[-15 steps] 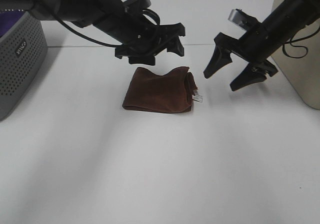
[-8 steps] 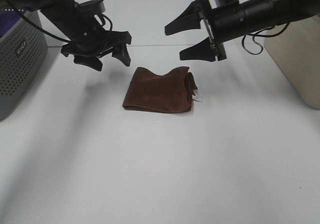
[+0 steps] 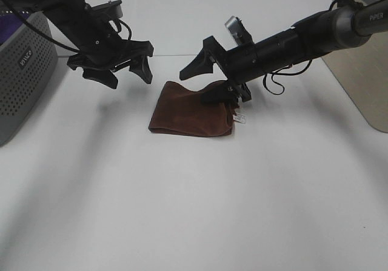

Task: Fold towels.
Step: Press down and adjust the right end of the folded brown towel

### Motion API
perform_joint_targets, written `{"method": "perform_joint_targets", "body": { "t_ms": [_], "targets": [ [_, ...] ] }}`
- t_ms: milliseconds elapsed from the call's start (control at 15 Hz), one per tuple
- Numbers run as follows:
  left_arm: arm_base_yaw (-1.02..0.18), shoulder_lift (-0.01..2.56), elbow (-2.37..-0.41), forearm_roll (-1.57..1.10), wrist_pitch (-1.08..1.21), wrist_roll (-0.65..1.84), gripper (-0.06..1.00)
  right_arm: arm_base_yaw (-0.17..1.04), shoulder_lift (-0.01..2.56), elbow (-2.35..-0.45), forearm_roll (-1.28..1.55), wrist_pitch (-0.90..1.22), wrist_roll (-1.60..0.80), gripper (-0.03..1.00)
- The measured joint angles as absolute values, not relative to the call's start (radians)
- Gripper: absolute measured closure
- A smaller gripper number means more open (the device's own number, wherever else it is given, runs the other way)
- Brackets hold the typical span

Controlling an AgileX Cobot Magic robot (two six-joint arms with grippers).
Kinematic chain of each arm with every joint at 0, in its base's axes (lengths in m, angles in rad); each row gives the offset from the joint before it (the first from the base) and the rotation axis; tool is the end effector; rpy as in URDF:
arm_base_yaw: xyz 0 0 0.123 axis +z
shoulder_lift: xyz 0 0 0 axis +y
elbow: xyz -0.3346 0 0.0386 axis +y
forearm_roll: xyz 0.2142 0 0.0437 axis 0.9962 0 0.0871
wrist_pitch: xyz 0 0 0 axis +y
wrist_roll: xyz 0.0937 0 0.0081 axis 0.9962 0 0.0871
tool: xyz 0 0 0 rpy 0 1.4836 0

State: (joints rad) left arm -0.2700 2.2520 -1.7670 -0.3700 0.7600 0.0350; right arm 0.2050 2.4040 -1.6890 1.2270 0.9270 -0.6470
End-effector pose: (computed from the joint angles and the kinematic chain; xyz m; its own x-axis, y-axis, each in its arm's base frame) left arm 0.4659 -0.1533 0.2153 -0.9298 0.0194 -0.3676 0.1463 0.9358 -0.3207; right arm 0.4699 0.1701 0.1584 -0.9753 0.0502 -0.2151 -0.1443 0.5926 0.7925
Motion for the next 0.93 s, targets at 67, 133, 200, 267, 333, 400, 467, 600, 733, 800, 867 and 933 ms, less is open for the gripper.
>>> {"method": "perform_joint_targets", "body": {
  "t_ms": [67,133,200,267,333,400,467,600,733,800,867,933],
  "targets": [
    [-0.27,2.252,-1.767,-0.37,0.76,0.035,0.22,0.201,2.414,-1.689,1.193,0.913,-0.627,0.2],
    [-0.27,2.252,-1.767,-0.37,0.76,0.035,0.22,0.194,2.419,-1.689,1.166,0.91,-0.6,0.2],
    [-0.27,2.252,-1.767,-0.37,0.76,0.035,0.22,0.177,2.42,-1.689,1.152,0.909,-0.579,0.2],
    [-0.27,2.252,-1.767,-0.369,0.761,0.035,0.22,0.154,2.42,-1.689,1.15,0.911,-0.569,0.2],
    [-0.27,2.252,-1.767,-0.369,0.761,0.035,0.22,0.119,2.42,-1.69,1.143,0.925,-0.566,0.2],
    [-0.27,2.252,-1.767,-0.369,0.761,0.035,0.22,0.1,2.42,-1.69,1.136,0.935,-0.561,0.2],
    [-0.27,2.252,-1.767,-0.369,0.761,0.035,0.22,0.086,2.42,-1.69,1.13,0.94,-0.559,0.2],
    [-0.27,2.252,-1.767,-0.369,0.761,0.035,0.22,0.074,2.42,-1.69,1.107,0.949,-0.553,0.2],
    [-0.27,2.252,-1.767,-0.369,0.761,0.035,0.22,0.067,2.398,-1.69,1.058,0.958,-0.551,0.2],
    [-0.27,2.252,-1.767,-0.369,0.761,0.035,0.22,0.067,2.388,-1.69,1.051,0.96,-0.551,0.2],
    [-0.27,2.252,-1.767,-0.369,0.766,0.035,0.22,0.068,2.359,-1.69,1.044,0.968,-0.55,0.2],
    [-0.27,2.252,-1.767,-0.369,0.774,0.035,0.22,0.075,2.308,-1.69,1.018,0.987,-0.55,0.2]
  ]
}}
